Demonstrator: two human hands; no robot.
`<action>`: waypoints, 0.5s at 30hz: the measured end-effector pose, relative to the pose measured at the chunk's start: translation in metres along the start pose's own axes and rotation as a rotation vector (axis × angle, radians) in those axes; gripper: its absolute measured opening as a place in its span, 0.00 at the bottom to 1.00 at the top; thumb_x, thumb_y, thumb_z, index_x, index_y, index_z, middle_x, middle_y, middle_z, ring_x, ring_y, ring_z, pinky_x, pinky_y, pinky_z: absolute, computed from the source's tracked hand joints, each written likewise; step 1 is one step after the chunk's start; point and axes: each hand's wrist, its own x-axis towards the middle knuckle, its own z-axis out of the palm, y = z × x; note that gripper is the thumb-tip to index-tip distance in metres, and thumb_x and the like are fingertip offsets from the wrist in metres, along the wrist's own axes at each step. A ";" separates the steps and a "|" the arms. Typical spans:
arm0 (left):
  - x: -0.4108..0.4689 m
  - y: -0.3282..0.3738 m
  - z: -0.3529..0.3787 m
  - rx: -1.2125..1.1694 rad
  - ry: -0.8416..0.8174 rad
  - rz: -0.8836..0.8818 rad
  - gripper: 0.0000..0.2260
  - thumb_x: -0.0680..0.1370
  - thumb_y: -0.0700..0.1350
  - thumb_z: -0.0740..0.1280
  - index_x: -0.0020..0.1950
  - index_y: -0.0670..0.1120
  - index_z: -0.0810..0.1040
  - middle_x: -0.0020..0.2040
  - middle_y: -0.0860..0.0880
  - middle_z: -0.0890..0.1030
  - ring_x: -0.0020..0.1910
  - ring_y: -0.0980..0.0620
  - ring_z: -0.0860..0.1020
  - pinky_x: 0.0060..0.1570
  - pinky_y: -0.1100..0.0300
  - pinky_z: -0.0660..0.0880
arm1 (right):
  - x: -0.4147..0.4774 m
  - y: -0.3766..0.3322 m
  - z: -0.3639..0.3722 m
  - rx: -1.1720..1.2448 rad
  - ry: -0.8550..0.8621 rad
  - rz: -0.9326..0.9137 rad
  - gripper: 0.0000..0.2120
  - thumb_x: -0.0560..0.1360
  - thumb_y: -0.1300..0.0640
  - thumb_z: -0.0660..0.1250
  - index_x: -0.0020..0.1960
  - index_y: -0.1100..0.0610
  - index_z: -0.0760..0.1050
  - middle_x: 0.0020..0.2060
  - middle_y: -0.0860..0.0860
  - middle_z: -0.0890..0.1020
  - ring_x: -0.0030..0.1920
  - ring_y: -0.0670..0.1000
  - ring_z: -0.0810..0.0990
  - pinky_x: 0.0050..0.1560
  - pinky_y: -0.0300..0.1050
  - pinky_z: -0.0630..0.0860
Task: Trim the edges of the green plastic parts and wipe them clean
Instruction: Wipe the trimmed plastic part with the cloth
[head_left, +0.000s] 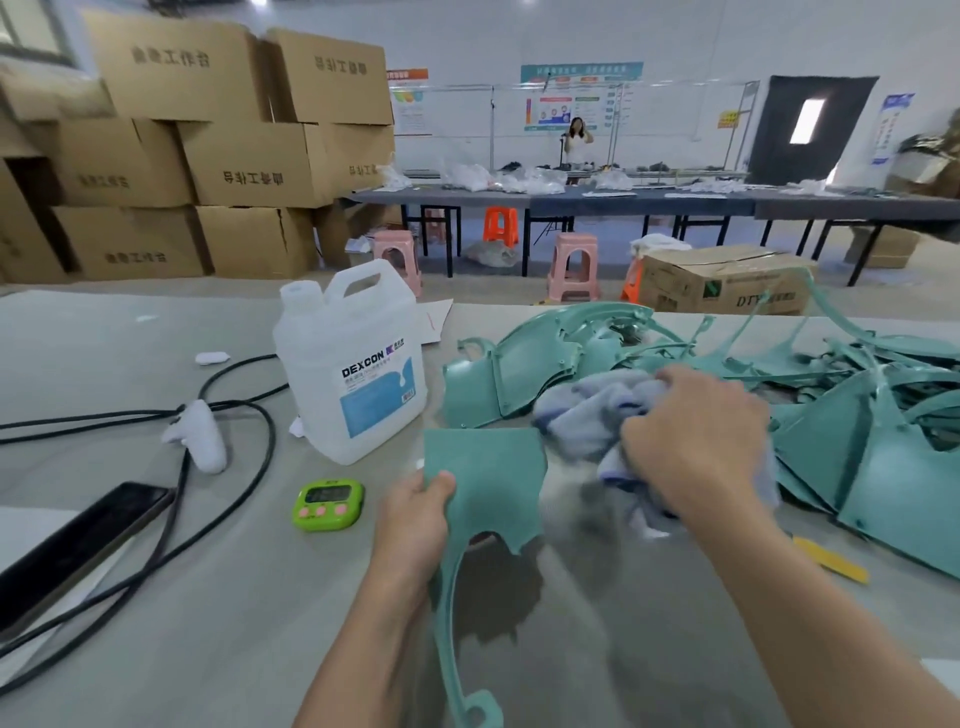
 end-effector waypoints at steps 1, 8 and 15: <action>-0.003 -0.001 0.004 0.002 -0.028 0.000 0.10 0.77 0.44 0.65 0.44 0.48 0.86 0.44 0.43 0.87 0.44 0.41 0.86 0.47 0.44 0.83 | -0.005 0.007 -0.013 0.039 0.065 0.018 0.12 0.66 0.52 0.66 0.49 0.48 0.78 0.43 0.53 0.81 0.52 0.61 0.78 0.55 0.53 0.70; -0.030 -0.004 0.047 -0.185 -0.229 -0.180 0.12 0.85 0.45 0.59 0.49 0.42 0.80 0.42 0.44 0.86 0.32 0.56 0.84 0.31 0.63 0.79 | -0.080 -0.008 -0.001 0.467 -0.176 -0.359 0.10 0.68 0.47 0.72 0.36 0.52 0.74 0.36 0.44 0.77 0.41 0.50 0.74 0.42 0.42 0.69; -0.047 -0.006 0.057 -0.367 -0.196 -0.254 0.20 0.84 0.55 0.58 0.48 0.43 0.84 0.35 0.45 0.85 0.31 0.51 0.84 0.26 0.62 0.78 | -0.085 -0.017 0.061 0.337 -0.025 -0.194 0.12 0.75 0.40 0.62 0.51 0.46 0.68 0.48 0.46 0.79 0.53 0.53 0.76 0.59 0.49 0.65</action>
